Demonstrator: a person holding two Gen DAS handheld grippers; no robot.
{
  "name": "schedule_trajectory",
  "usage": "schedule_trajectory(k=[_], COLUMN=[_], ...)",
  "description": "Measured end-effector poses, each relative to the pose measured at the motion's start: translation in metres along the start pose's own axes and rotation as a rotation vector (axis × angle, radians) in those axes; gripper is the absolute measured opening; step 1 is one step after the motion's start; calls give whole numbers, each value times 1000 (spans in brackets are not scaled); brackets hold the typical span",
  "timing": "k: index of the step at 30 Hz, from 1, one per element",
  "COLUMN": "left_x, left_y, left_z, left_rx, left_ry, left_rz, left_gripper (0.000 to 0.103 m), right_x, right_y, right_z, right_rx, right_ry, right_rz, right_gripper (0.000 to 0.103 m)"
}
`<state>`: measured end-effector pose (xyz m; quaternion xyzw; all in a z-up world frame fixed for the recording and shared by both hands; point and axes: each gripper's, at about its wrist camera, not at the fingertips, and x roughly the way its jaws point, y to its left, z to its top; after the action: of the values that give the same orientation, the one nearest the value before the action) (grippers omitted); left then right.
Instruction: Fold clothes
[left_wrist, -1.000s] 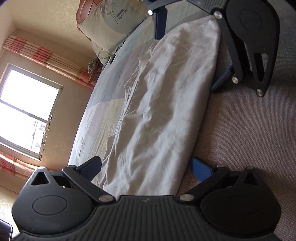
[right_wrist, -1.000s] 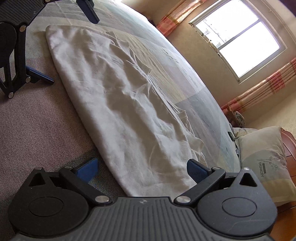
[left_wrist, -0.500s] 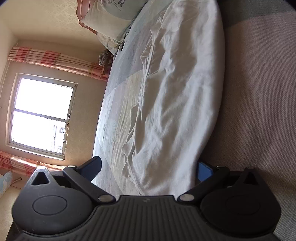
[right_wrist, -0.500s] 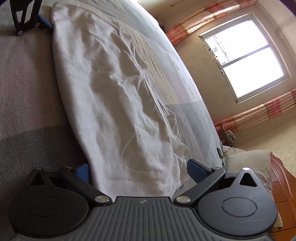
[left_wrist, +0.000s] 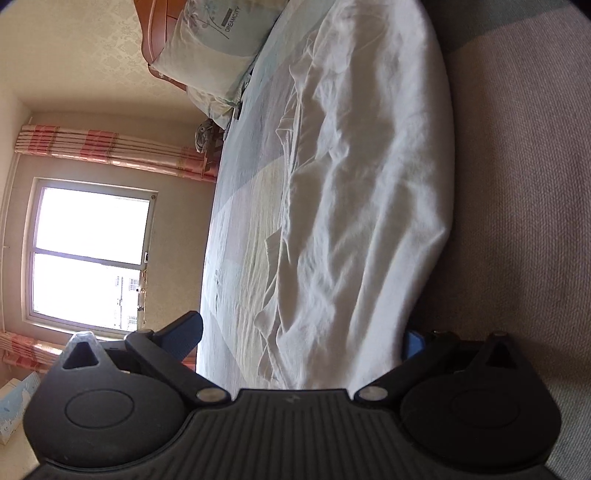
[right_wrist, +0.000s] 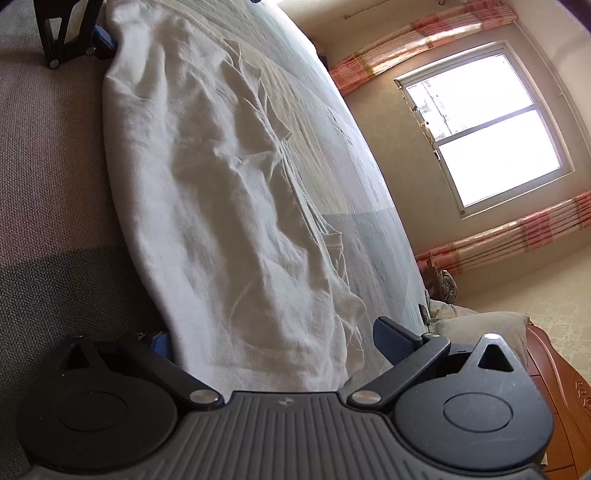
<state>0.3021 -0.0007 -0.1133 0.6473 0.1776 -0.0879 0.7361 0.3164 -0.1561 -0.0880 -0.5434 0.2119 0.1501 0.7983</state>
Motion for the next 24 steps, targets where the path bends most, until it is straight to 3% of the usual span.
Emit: schedule_trajectory(k=[4, 8, 13, 17, 21, 24], left_x=[-2, -5, -6, -7, -9, -10], left_y=[-8, -17, -19, -23, -32, -39], left_z=[5, 18, 13, 10, 10, 10], left_rx=[72, 126, 78, 54, 69, 79], left_ry=[-30, -81, -61, -41, -27, -16], left_rz=[33, 43, -81, -125, -135, -144], left_gripper=[102, 97, 57, 39, 0, 0], right_x=[3, 0, -3, -3, -3, 0], right_y=[-3, 12, 16, 13, 10, 10], right_z=[-7, 3, 6, 3, 1, 6], right_rx=[-14, -92, -107, -42, 7, -25], right_ry=[27, -15, -40, -29, -9, 0], right_rz=[-19, -48, -57, -61, -52, -24], right_gripper=[103, 103, 103, 103, 101, 91])
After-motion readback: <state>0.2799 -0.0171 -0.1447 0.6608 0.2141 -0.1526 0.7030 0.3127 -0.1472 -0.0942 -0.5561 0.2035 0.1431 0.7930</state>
